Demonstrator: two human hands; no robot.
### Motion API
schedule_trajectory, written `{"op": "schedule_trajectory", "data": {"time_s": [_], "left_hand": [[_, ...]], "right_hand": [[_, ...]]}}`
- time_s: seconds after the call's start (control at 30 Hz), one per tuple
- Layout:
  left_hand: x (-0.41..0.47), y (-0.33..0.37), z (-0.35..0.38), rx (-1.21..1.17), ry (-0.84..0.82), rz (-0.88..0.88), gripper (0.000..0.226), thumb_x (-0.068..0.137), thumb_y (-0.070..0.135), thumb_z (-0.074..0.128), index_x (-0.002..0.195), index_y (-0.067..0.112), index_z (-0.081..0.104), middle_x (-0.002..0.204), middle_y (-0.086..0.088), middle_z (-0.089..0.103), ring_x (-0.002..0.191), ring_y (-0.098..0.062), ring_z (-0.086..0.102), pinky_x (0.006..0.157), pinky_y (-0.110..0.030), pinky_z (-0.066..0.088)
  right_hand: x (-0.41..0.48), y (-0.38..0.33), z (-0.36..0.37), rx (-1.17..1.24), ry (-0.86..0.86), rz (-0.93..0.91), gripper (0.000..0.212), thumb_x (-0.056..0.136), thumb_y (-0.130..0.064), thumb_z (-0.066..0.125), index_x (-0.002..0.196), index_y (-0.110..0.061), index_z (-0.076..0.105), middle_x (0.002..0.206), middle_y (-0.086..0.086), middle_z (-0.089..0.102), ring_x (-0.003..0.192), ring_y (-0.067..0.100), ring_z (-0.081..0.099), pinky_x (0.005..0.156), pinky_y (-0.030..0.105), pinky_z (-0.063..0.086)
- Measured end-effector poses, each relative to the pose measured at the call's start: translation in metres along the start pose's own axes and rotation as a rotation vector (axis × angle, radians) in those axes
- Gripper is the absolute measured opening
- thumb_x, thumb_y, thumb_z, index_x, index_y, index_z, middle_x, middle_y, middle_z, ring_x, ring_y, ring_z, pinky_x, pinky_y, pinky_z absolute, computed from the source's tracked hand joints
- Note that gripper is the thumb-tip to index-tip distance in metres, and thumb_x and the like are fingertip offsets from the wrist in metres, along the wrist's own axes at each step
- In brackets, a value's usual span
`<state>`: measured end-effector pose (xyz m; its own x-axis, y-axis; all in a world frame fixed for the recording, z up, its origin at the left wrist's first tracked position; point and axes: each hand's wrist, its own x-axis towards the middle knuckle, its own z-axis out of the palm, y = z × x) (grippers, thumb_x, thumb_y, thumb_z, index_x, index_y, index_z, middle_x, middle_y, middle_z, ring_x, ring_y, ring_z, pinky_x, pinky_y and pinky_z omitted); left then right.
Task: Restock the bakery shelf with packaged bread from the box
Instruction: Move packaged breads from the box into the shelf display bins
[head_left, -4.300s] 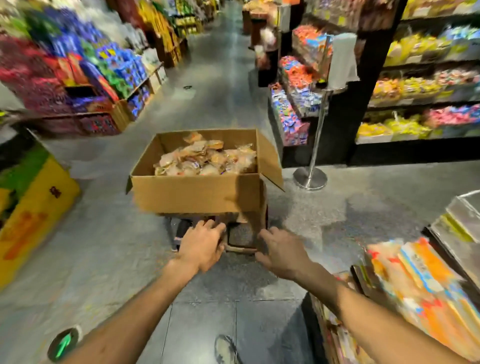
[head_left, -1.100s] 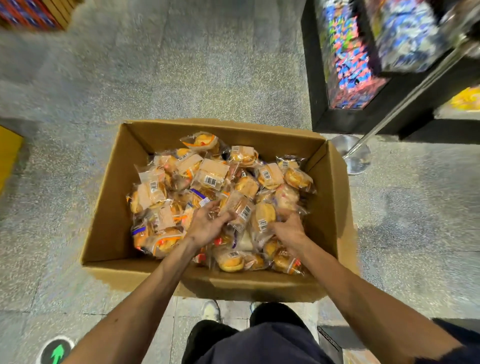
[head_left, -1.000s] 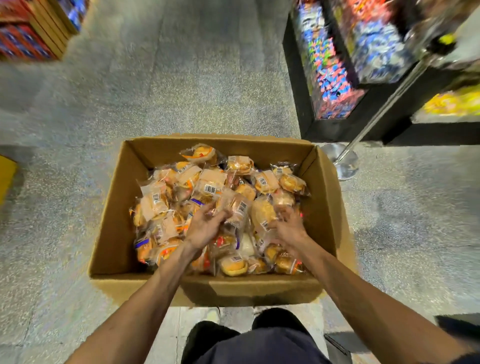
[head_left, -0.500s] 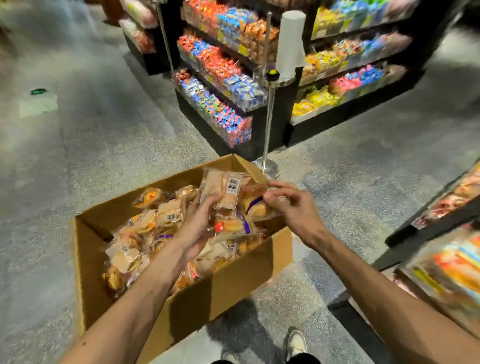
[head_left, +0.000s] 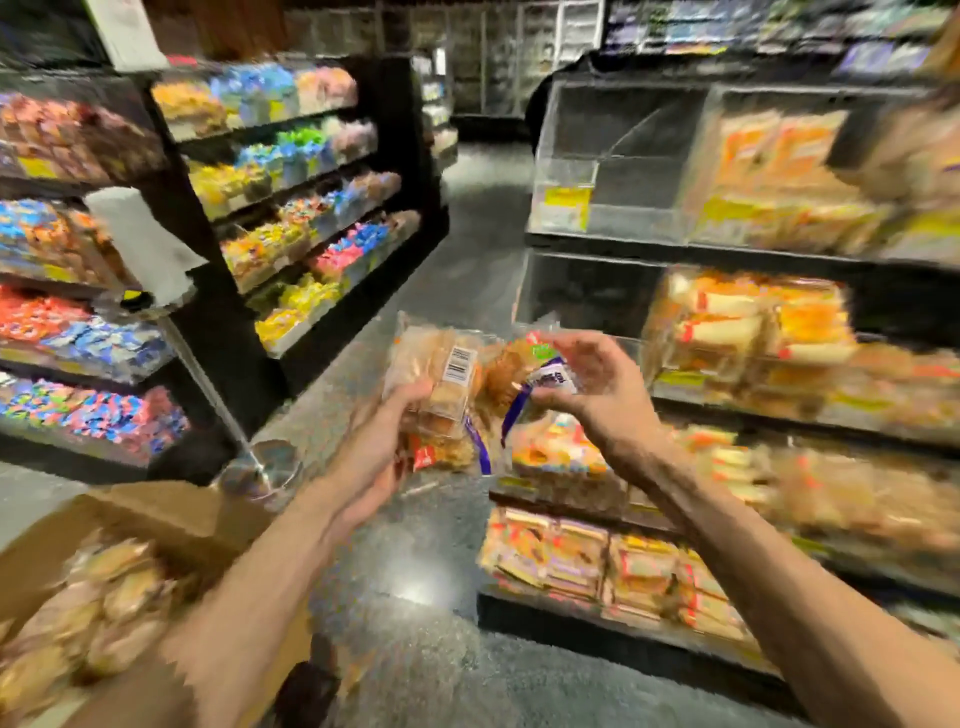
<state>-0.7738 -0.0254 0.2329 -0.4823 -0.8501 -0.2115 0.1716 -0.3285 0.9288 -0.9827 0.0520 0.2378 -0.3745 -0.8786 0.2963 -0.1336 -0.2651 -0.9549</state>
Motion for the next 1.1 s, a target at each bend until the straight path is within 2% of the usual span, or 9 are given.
{"op": "schedule_trajectory", "data": {"time_s": [0.1,0.27,0.43,0.6,0.7,0.77,0.9,1.0,1.1], "left_hand": [[0.019,-0.029,0.103,0.017,-0.092,-0.028,0.048,0.069,0.034,0.069,0.112,0.012,0.068,0.088,-0.011,0.076,0.071,-0.018,0.074,0.056,-0.031,0.059],[0.036,-0.084,0.258,0.044,-0.304,-0.126,0.016,0.095,0.022,0.056,0.102,0.014,0.068,0.081,-0.003,0.076,0.060,-0.008,0.069,0.045,-0.018,0.050],[0.038,-0.121,0.376,0.121,-0.559,-0.231,0.034,0.085,0.034,0.062,0.117,0.021,0.064,0.102,-0.005,0.077,0.087,-0.015,0.073,0.073,-0.031,0.055],[0.054,-0.155,0.455,0.144,-0.655,-0.288,0.044,0.076,0.045,0.064,0.116,0.028,0.063,0.105,-0.002,0.076,0.098,-0.018,0.071,0.083,-0.038,0.052],[0.075,-0.175,0.500,0.140,-0.696,-0.356,0.056,0.073,0.046,0.067,0.125,0.026,0.060,0.110,-0.005,0.075,0.103,-0.022,0.071,0.094,-0.044,0.051],[0.089,-0.187,0.528,0.135,-0.724,-0.388,0.054,0.074,0.045,0.066,0.124,0.027,0.060,0.109,-0.004,0.075,0.098,-0.019,0.072,0.090,-0.043,0.053],[0.130,-0.207,0.584,0.132,-0.767,-0.442,0.054,0.077,0.046,0.065,0.127,0.026,0.059,0.110,-0.004,0.075,0.097,-0.019,0.073,0.085,-0.040,0.053],[0.163,-0.215,0.625,0.150,-0.763,-0.477,0.054,0.075,0.048,0.065,0.124,0.027,0.060,0.108,-0.003,0.075,0.098,-0.019,0.071,0.079,-0.037,0.052],[0.196,-0.221,0.662,0.159,-0.769,-0.482,0.053,0.075,0.049,0.065,0.123,0.028,0.059,0.111,-0.003,0.075,0.109,-0.023,0.067,0.092,-0.042,0.052]], "right_hand": [[-0.021,-0.009,-0.109,0.011,0.124,0.027,0.057,0.063,0.012,0.079,0.105,-0.022,0.061,0.102,-0.008,0.071,0.093,0.012,0.066,0.082,0.033,0.056],[-0.074,-0.014,-0.257,0.112,0.364,0.156,0.044,0.071,0.003,0.079,0.101,-0.022,0.059,0.089,-0.006,0.068,0.080,0.010,0.064,0.060,0.026,0.052],[-0.123,-0.018,-0.364,0.205,0.566,0.273,0.027,0.089,-0.009,0.067,0.111,-0.017,0.054,0.104,0.005,0.064,0.090,0.012,0.061,0.073,0.035,0.046],[-0.143,-0.007,-0.432,-0.174,0.777,0.324,0.021,0.092,-0.029,0.067,0.111,-0.022,0.060,0.103,-0.004,0.068,0.090,0.007,0.064,0.072,0.026,0.050],[-0.147,-0.001,-0.472,-0.466,0.872,0.346,0.021,0.092,-0.039,0.065,0.105,-0.023,0.061,0.105,-0.005,0.064,0.085,0.001,0.062,0.063,0.007,0.044],[-0.146,0.004,-0.499,-0.640,0.884,0.370,0.024,0.095,-0.038,0.063,0.111,-0.022,0.055,0.105,-0.008,0.062,0.089,0.000,0.059,0.066,0.007,0.041],[-0.130,0.015,-0.557,-0.760,0.806,0.486,0.036,0.095,-0.034,0.060,0.127,-0.028,0.046,0.113,-0.002,0.066,0.095,0.015,0.062,0.081,0.028,0.044],[-0.105,0.018,-0.605,-0.732,0.701,0.596,0.042,0.088,-0.034,0.069,0.125,-0.028,0.050,0.118,-0.003,0.063,0.097,0.011,0.060,0.079,0.021,0.045],[-0.078,0.020,-0.651,-0.610,0.624,0.664,0.054,0.081,-0.037,0.078,0.124,-0.025,0.048,0.118,-0.002,0.061,0.101,0.012,0.063,0.086,0.029,0.055]]}}
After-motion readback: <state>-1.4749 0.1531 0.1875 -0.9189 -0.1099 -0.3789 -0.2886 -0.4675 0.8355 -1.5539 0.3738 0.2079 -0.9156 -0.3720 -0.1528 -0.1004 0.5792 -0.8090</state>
